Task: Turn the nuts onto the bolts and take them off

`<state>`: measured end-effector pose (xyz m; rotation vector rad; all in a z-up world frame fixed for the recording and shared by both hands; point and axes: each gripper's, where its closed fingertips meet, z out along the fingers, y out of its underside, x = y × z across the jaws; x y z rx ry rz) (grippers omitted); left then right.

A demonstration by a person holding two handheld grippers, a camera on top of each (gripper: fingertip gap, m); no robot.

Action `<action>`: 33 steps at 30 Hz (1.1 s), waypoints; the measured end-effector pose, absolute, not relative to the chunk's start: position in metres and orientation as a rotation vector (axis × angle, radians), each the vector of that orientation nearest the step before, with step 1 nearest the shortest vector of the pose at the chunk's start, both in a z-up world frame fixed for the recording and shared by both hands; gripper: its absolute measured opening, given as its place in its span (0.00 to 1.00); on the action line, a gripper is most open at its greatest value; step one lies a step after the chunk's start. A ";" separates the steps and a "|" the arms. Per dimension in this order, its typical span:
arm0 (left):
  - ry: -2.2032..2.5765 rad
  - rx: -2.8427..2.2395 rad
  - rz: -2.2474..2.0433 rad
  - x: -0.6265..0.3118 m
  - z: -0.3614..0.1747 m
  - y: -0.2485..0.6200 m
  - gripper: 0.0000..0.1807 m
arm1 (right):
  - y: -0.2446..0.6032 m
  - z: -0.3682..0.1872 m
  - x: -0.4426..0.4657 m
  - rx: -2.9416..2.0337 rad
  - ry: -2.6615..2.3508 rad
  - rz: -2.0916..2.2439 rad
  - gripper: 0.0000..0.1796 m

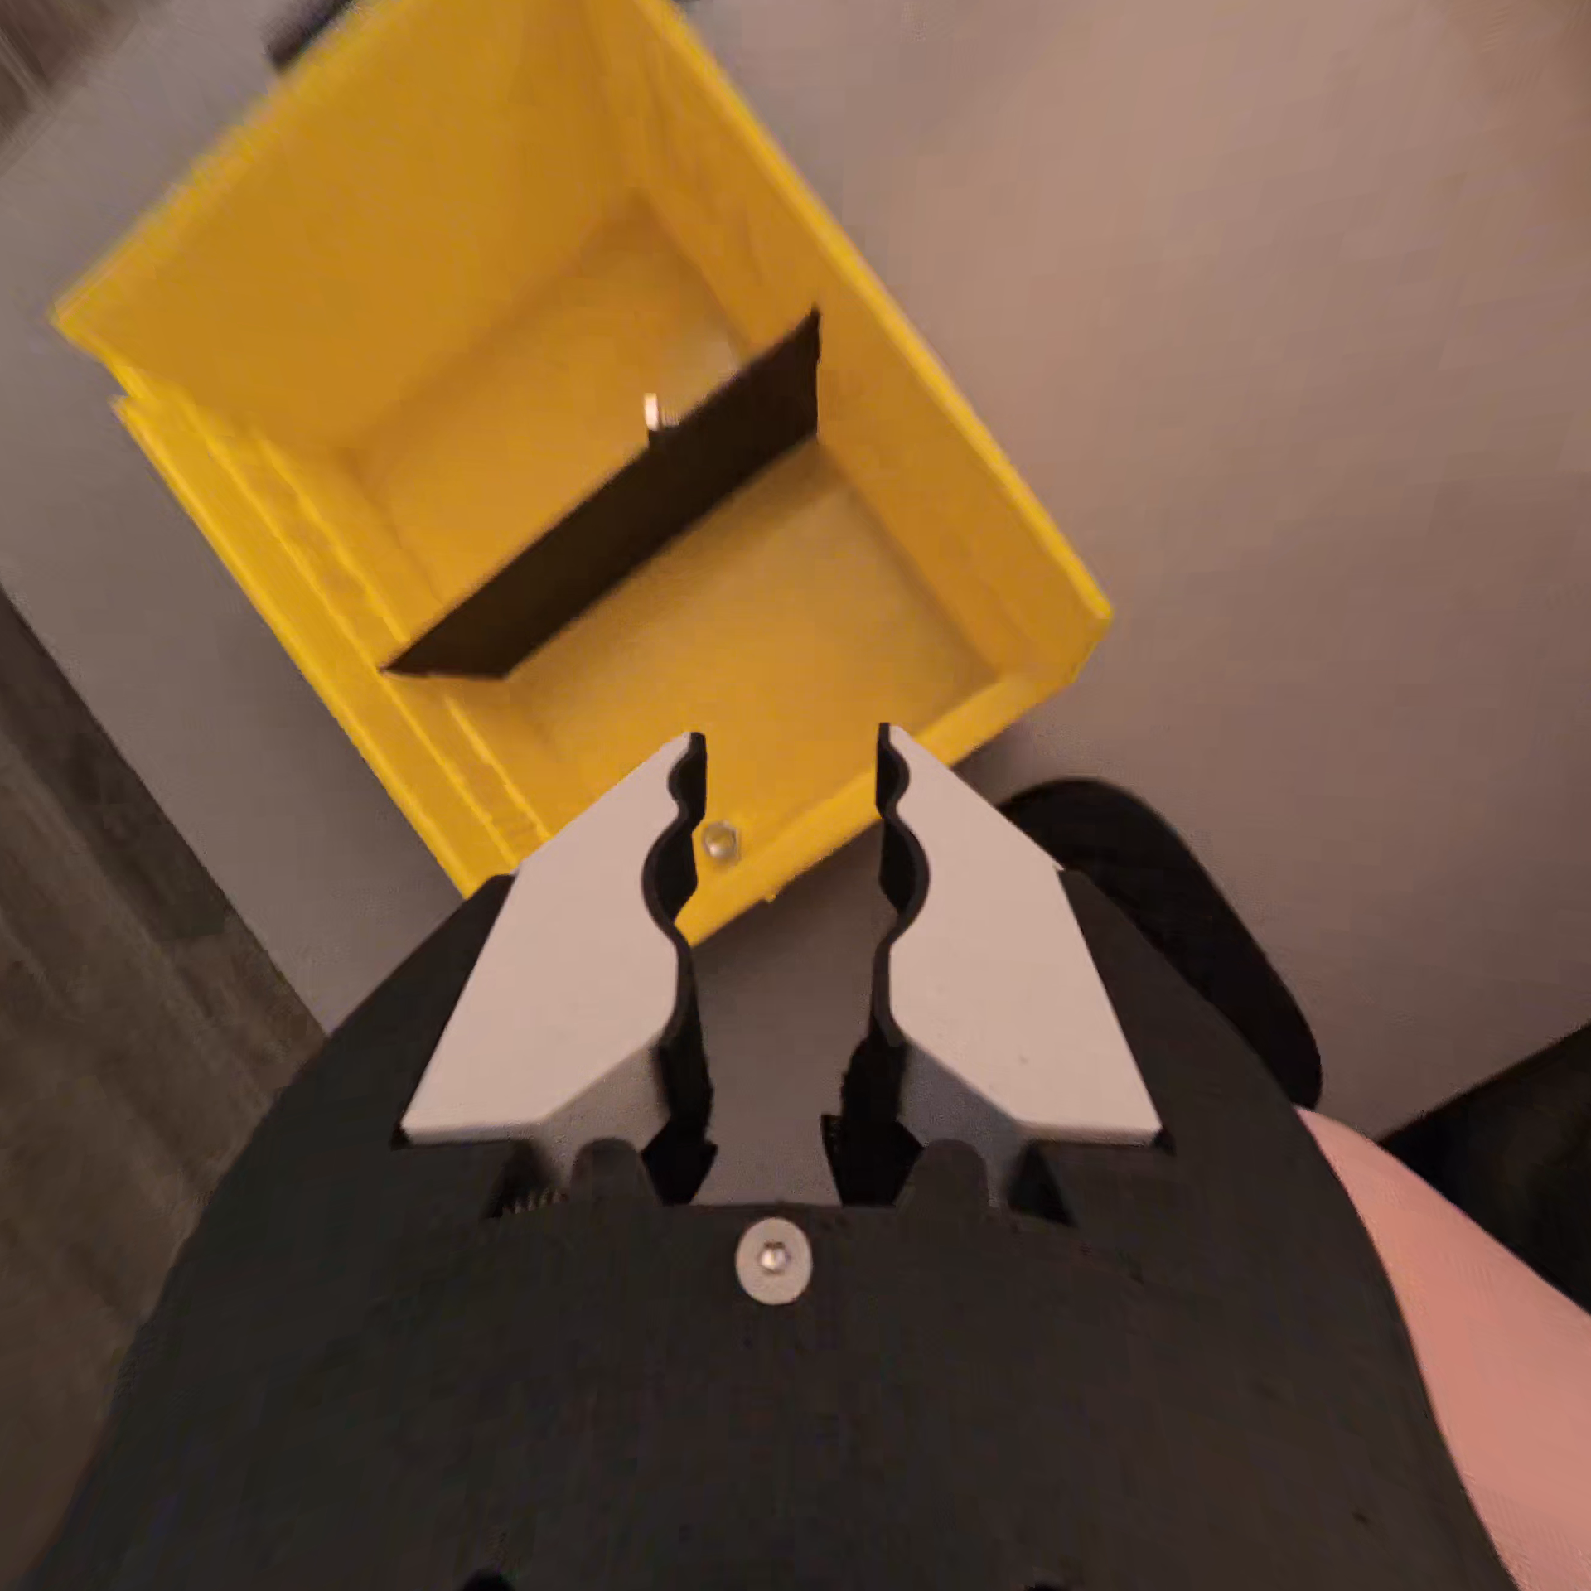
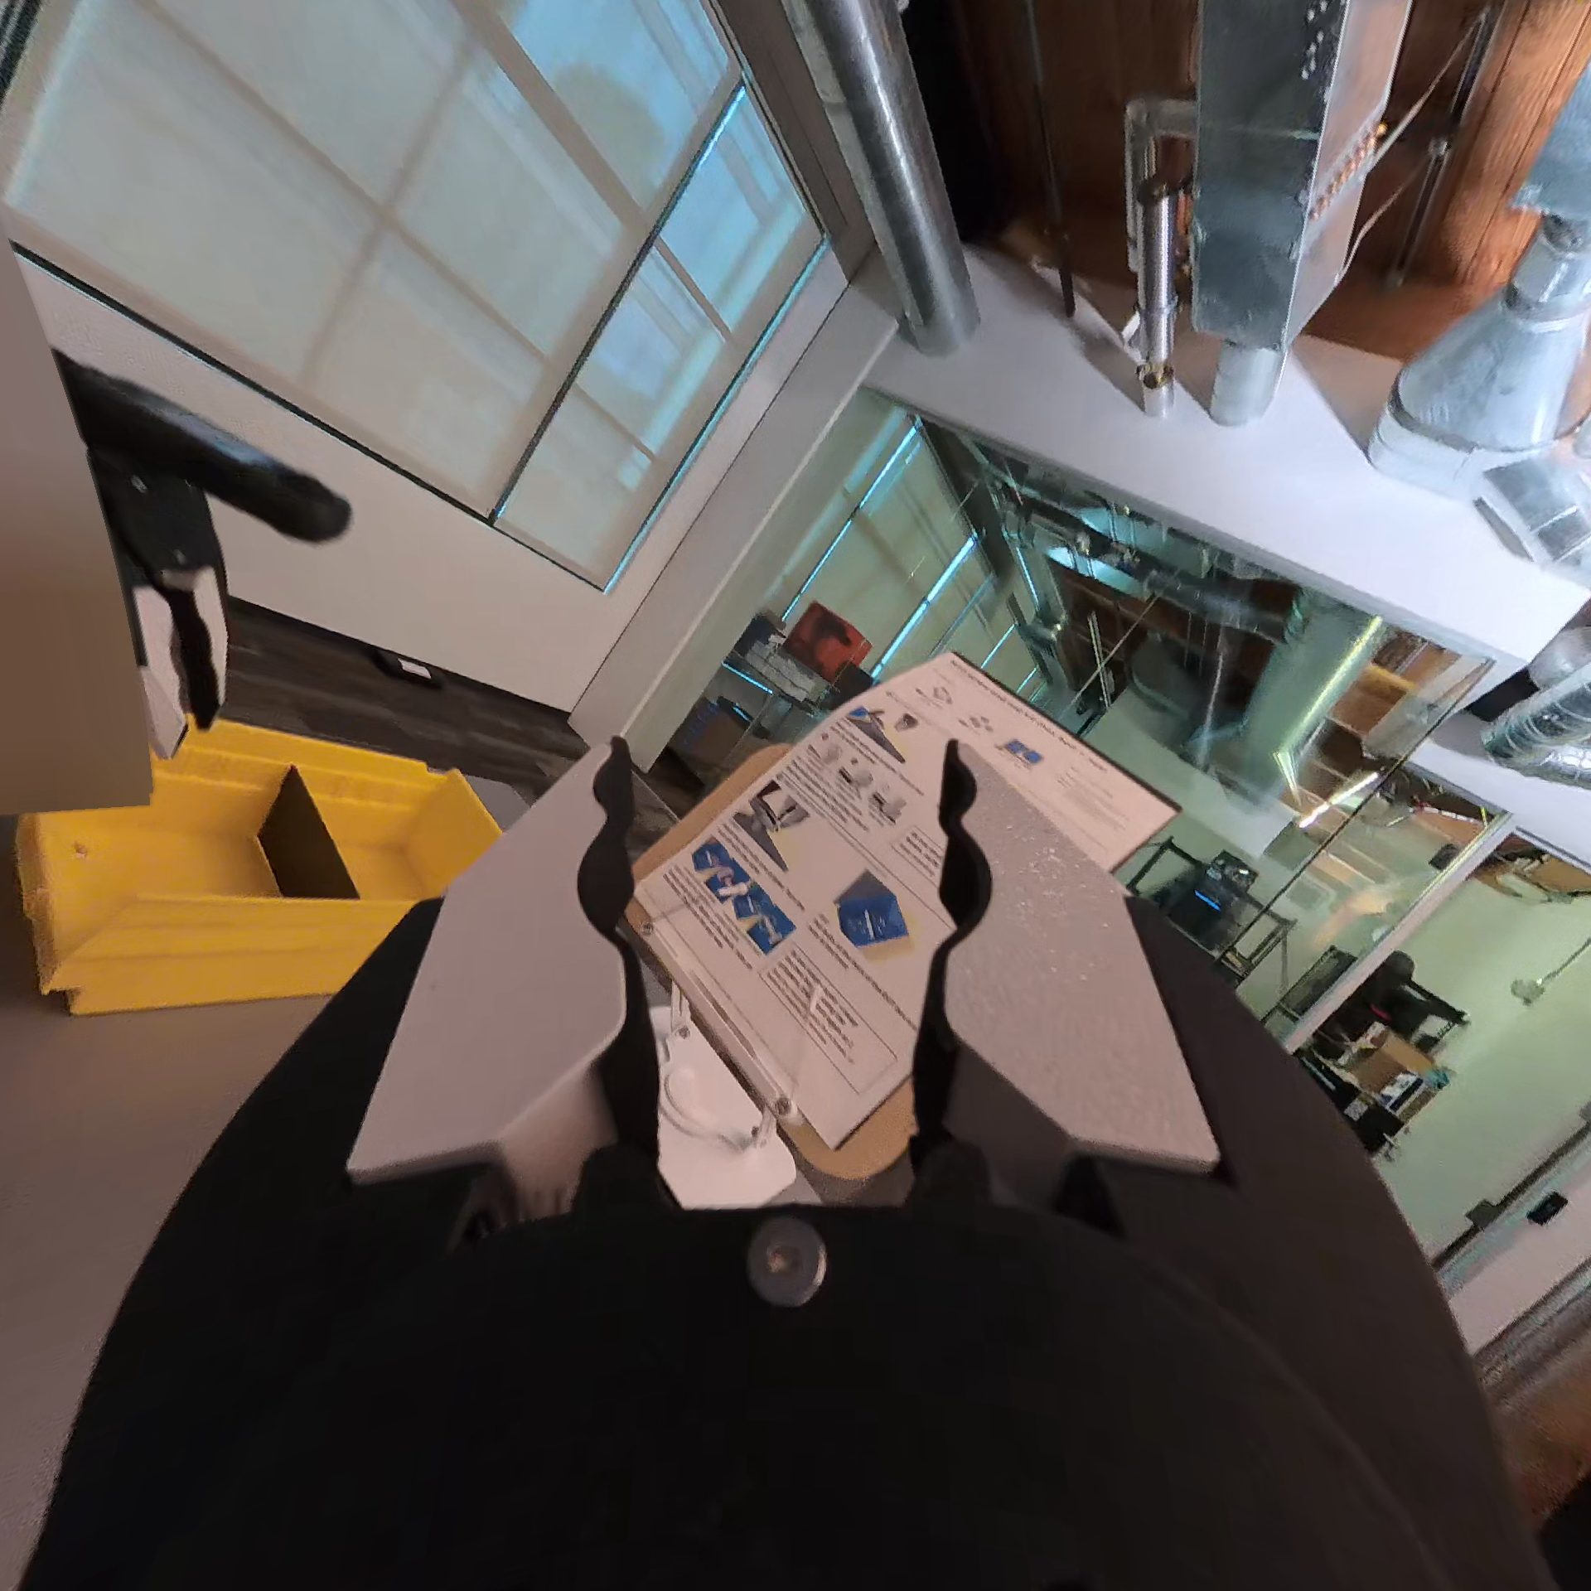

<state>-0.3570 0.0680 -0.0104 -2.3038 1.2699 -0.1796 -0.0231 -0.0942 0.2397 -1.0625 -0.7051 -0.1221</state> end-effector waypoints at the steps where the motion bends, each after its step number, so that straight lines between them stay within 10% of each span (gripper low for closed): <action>1: 1.272 -2.364 -0.162 -0.361 -0.021 0.070 0.20 | -0.092 0.241 -0.031 -1.058 -0.709 -0.127 0.39; 33: 1.276 -3.124 0.312 -0.409 -0.139 0.085 0.15 | 0.031 0.118 0.003 -1.391 -0.988 -0.414 0.41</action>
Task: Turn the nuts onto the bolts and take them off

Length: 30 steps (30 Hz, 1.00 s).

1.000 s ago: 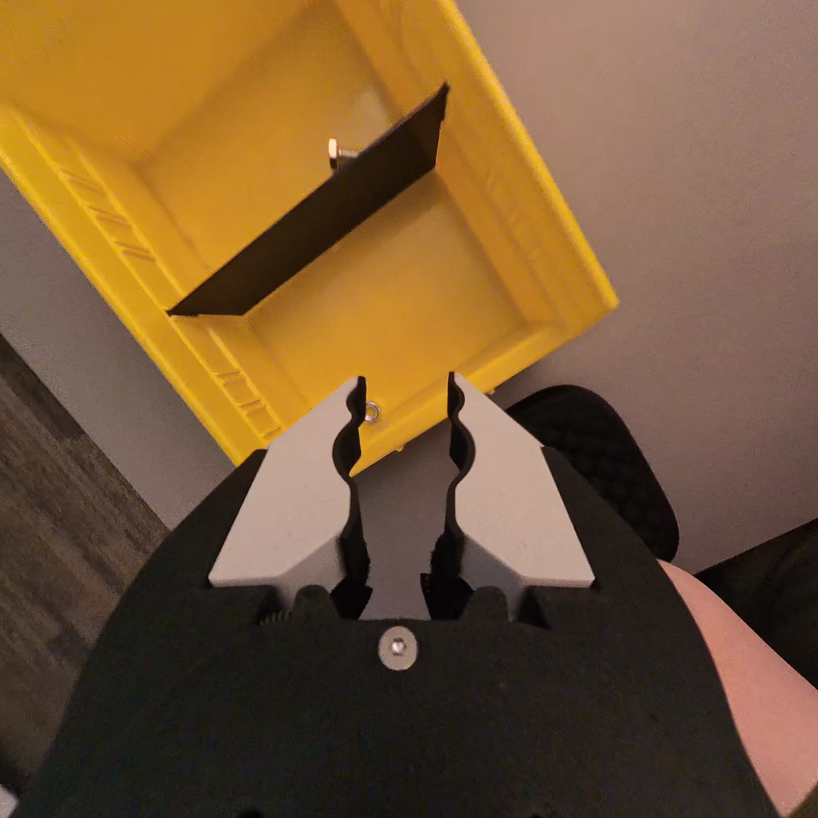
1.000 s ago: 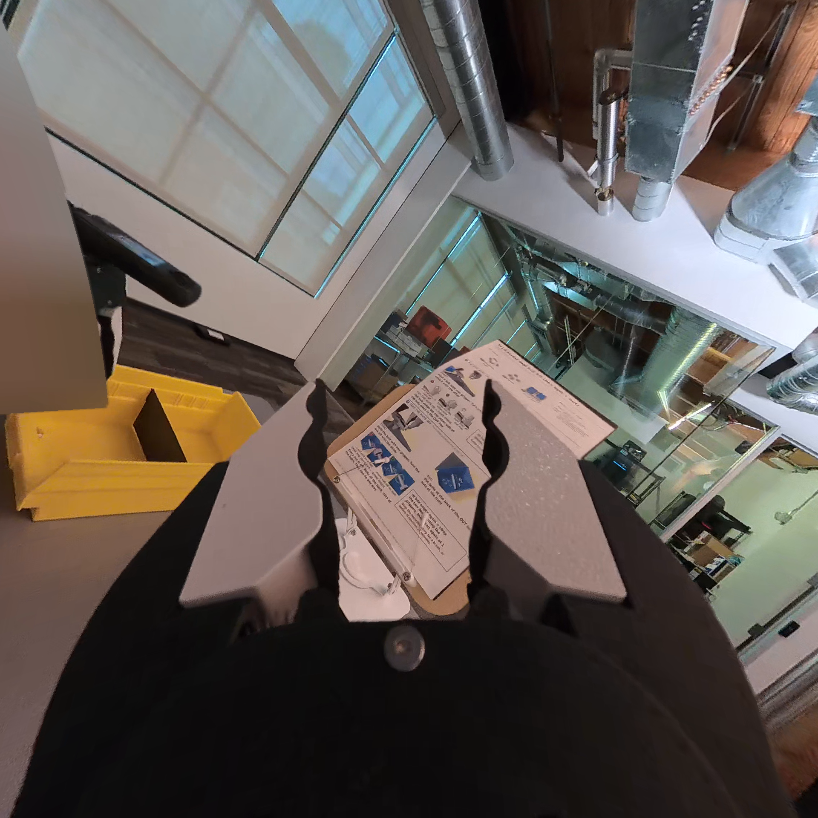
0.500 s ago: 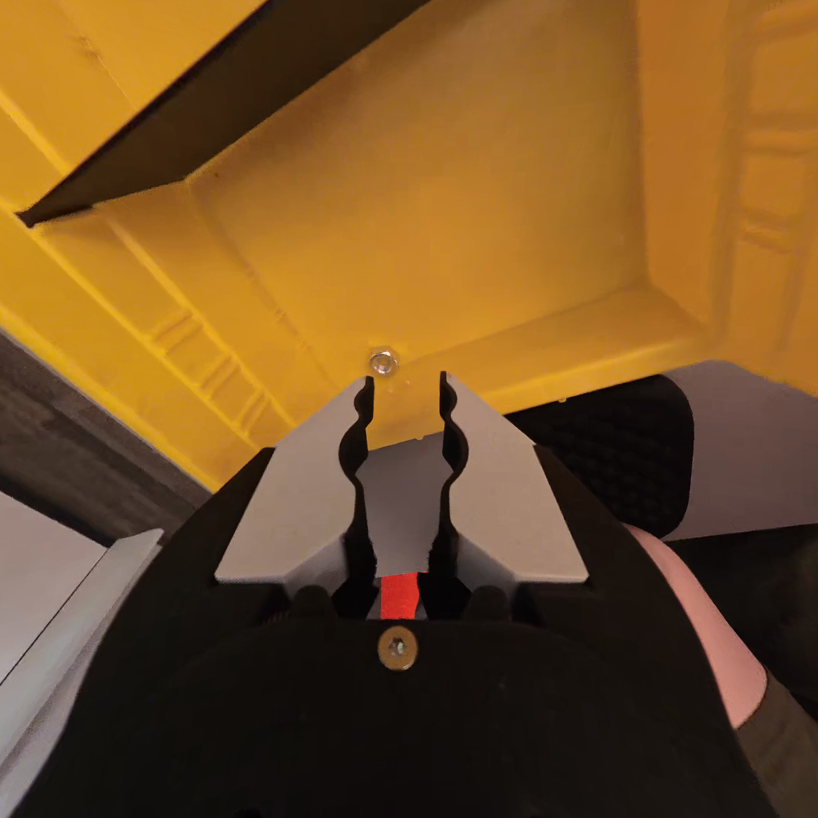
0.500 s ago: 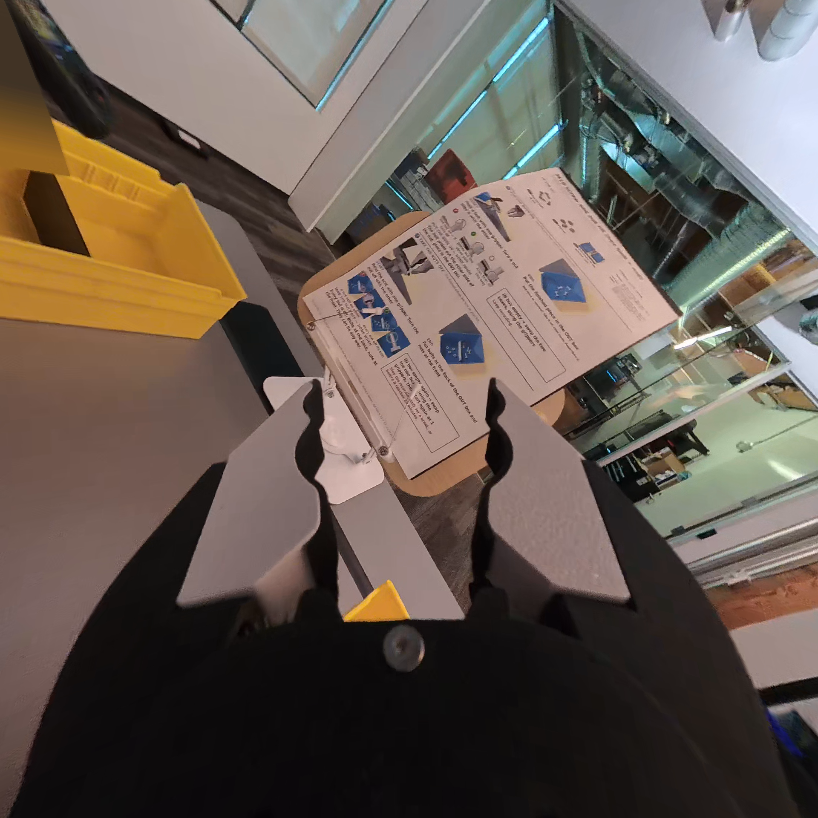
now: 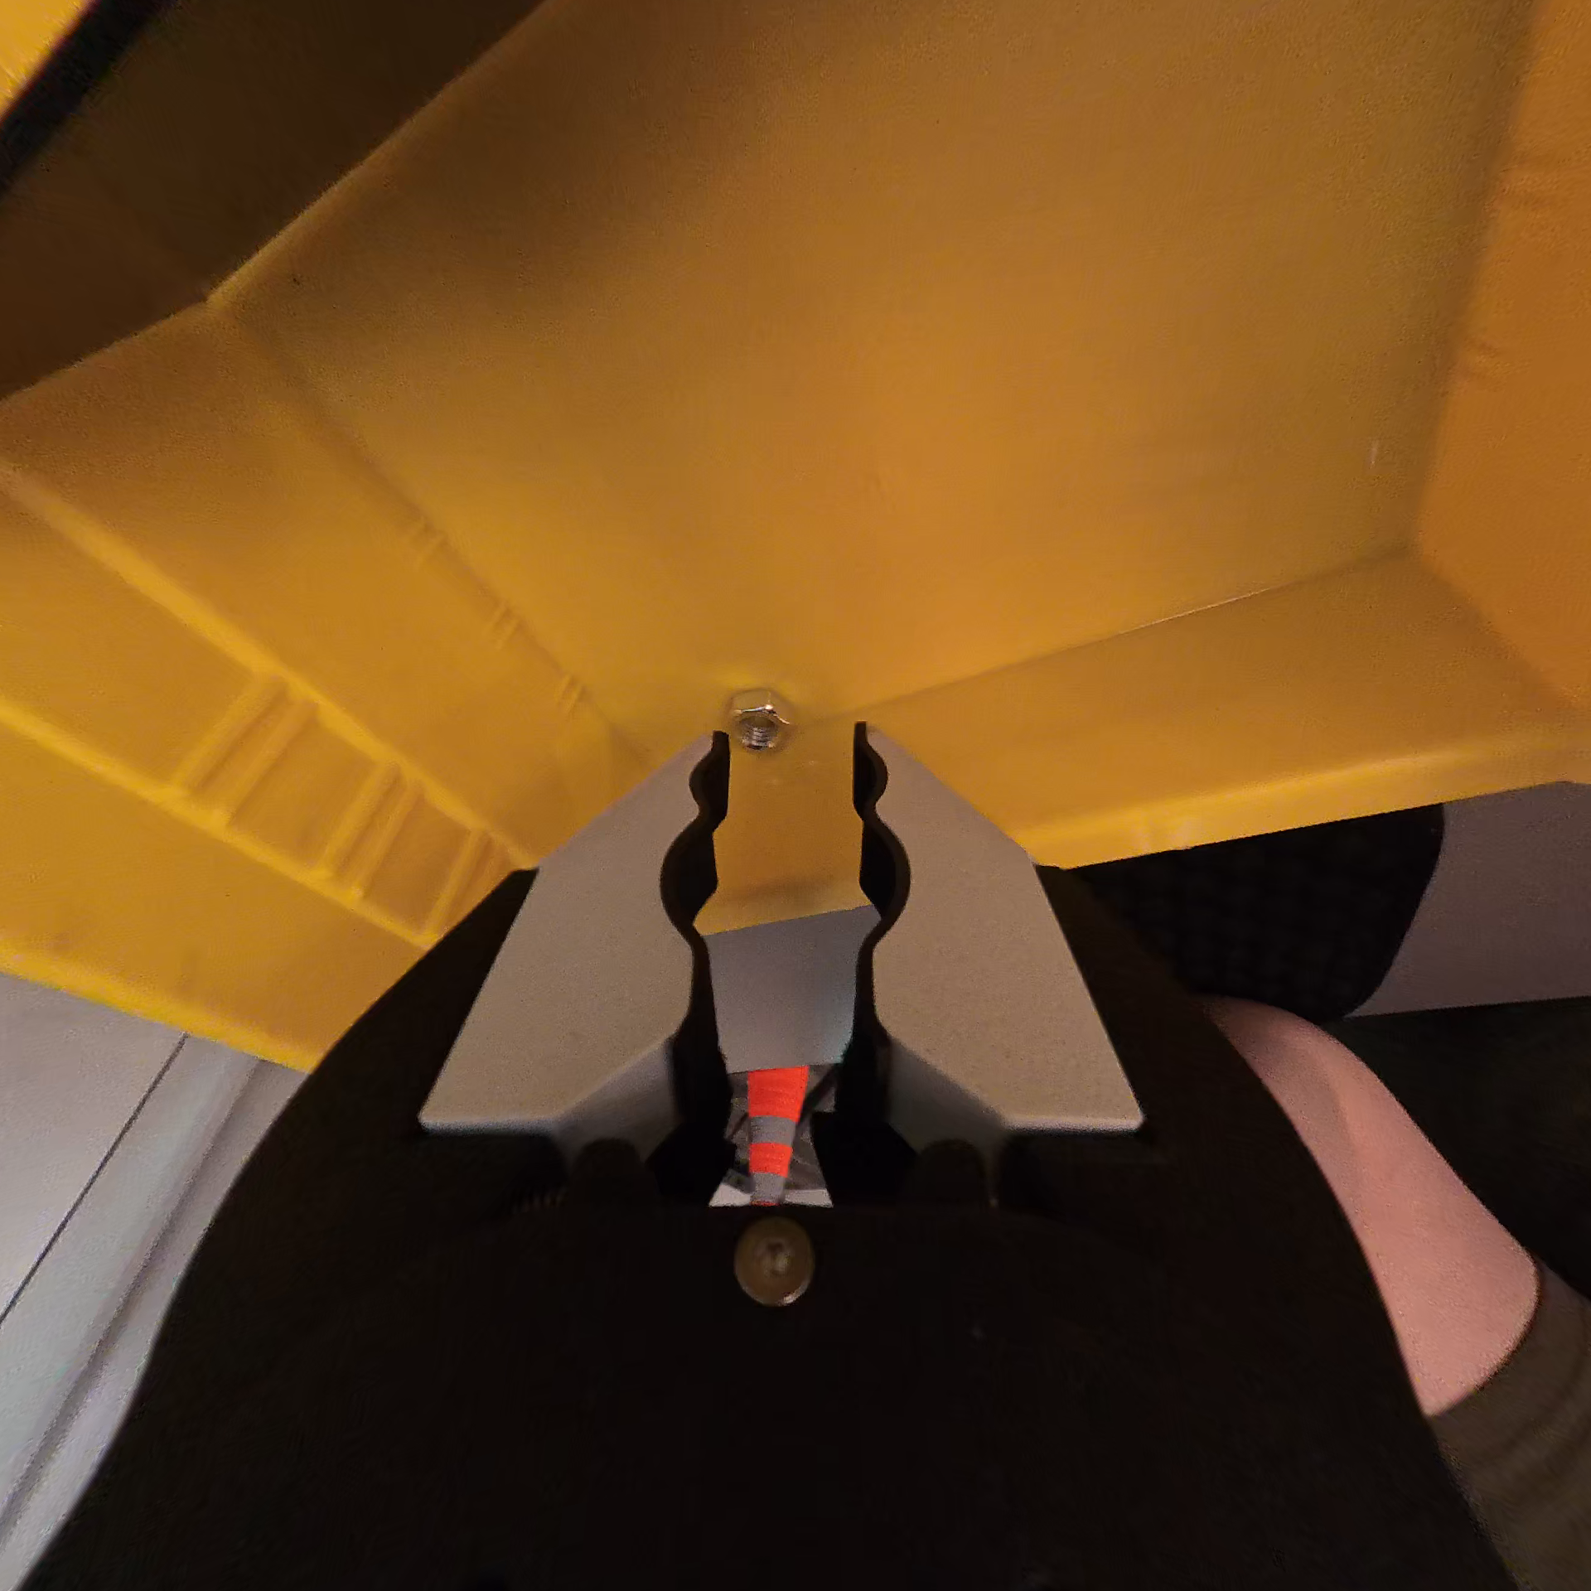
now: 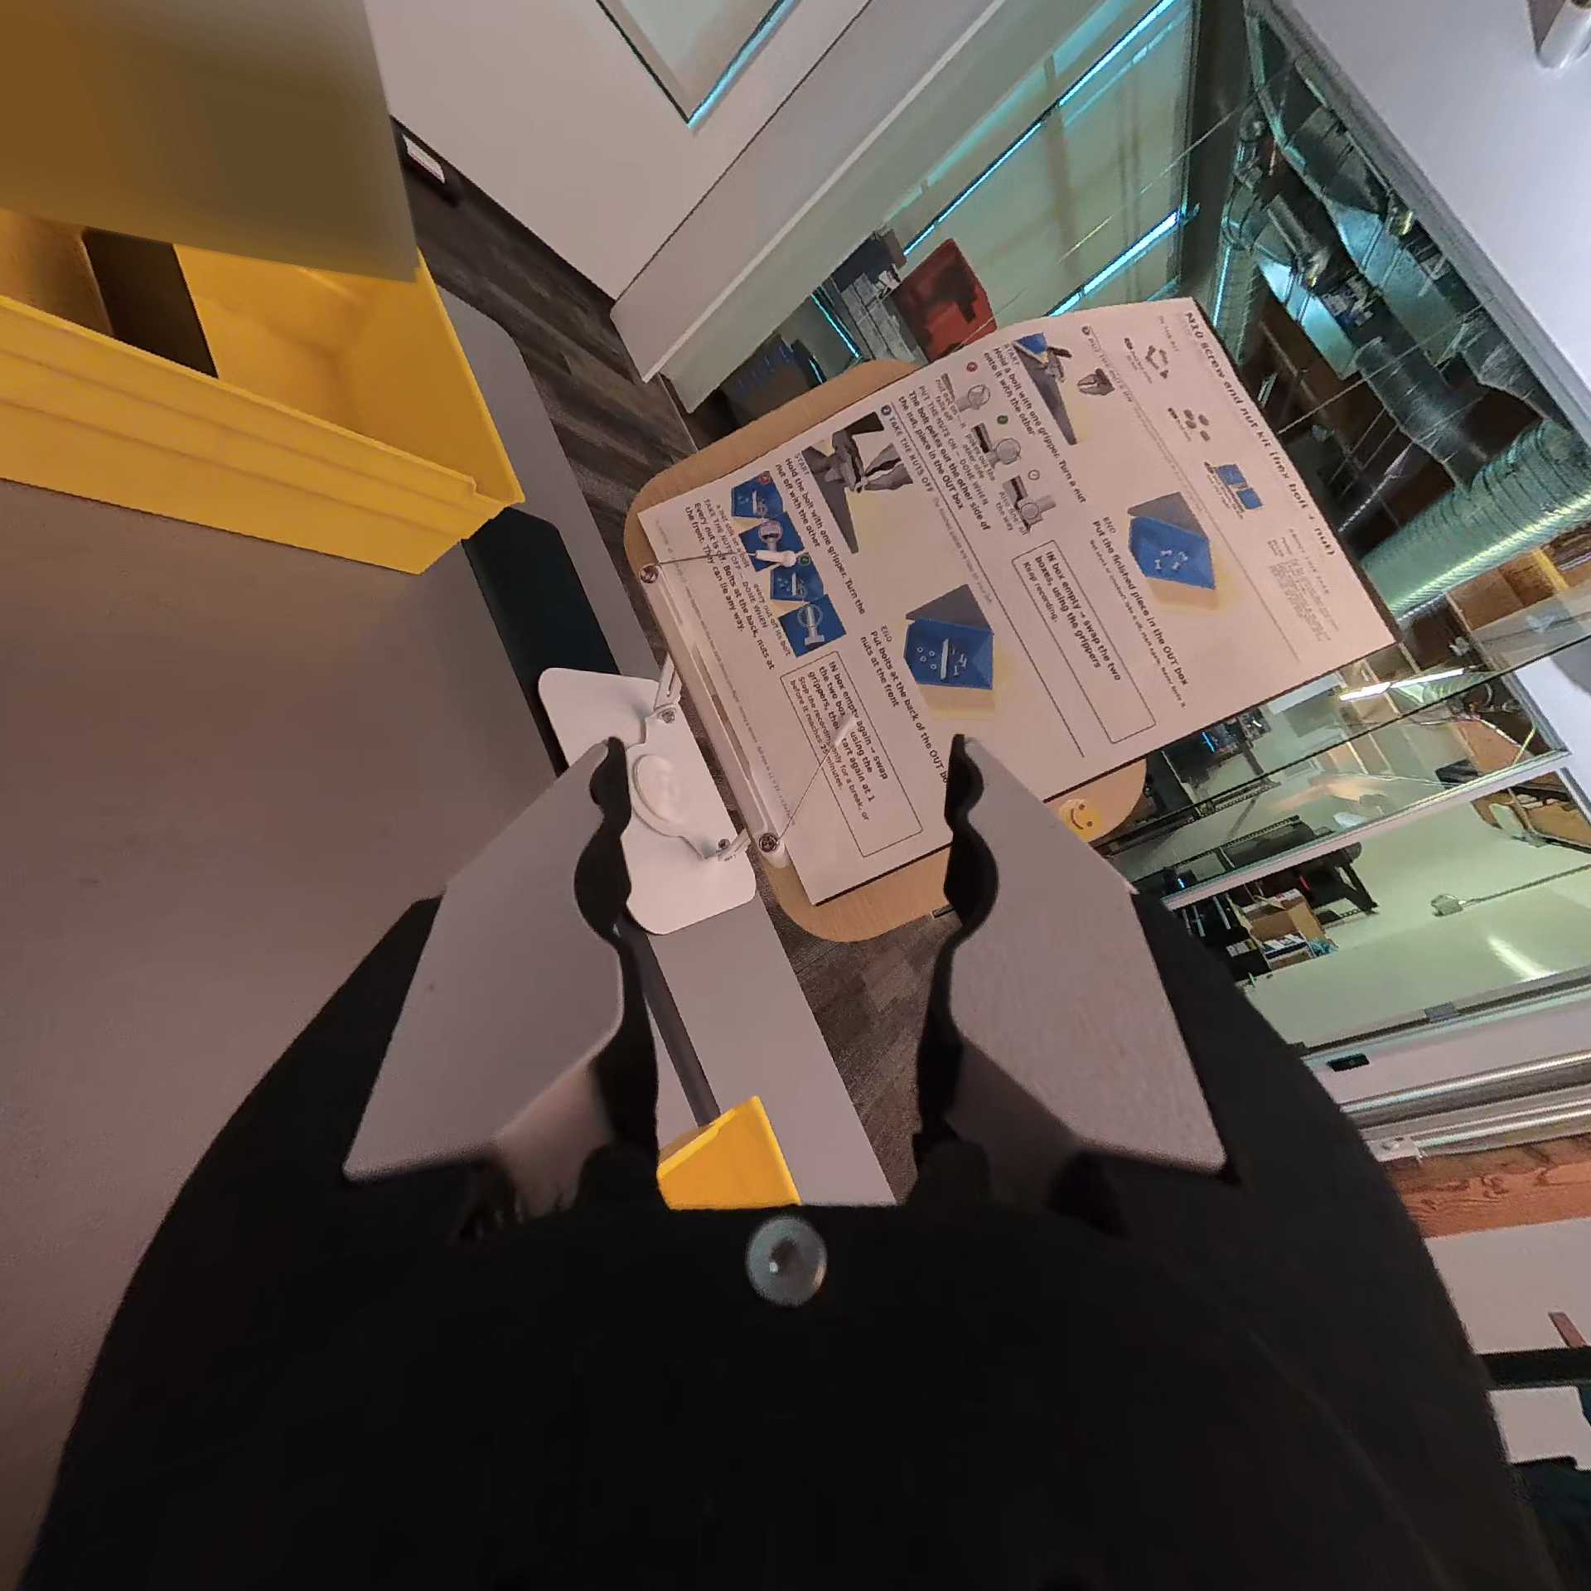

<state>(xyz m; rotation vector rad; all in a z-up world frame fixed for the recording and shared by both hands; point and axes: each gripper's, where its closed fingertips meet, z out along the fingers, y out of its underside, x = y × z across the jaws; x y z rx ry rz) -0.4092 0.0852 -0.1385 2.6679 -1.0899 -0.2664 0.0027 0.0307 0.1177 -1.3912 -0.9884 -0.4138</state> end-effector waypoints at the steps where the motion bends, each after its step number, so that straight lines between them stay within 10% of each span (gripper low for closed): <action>1: -1.105 2.661 -0.280 -0.412 -0.139 0.086 0.15 | 0.030 0.118 0.003 -1.391 -0.988 -0.411 0.41; 30: -1.029 2.560 -0.270 -0.422 -0.157 0.080 0.09 | 0.029 0.099 0.001 -1.417 -1.115 -0.516 0.39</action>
